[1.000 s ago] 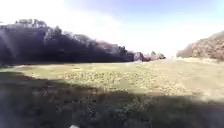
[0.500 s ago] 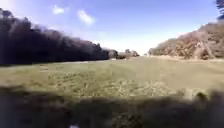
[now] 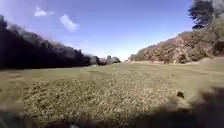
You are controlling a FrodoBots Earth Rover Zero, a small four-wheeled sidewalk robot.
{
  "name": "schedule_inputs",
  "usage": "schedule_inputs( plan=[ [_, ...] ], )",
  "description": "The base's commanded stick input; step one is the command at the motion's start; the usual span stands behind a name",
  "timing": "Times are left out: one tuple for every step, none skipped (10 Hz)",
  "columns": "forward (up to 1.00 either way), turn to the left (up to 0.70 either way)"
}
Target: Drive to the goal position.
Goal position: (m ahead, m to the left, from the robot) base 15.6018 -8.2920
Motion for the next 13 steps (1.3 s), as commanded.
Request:
schedule_inputs(
  plan=[
    [1.0,0.0],
    [1.0,0.0],
    [1.0,0.0],
    [0.94,0.0],
    [0.86,0.0],
    [0.85,0.0],
    [0.85,0.0],
    [0.85,0.0],
    [0.85,0.0],
    [0.85,0.0],
    [0.85,0.0],
    [0.85,-0.03],
    [0.85,-0.19]
  ],
)
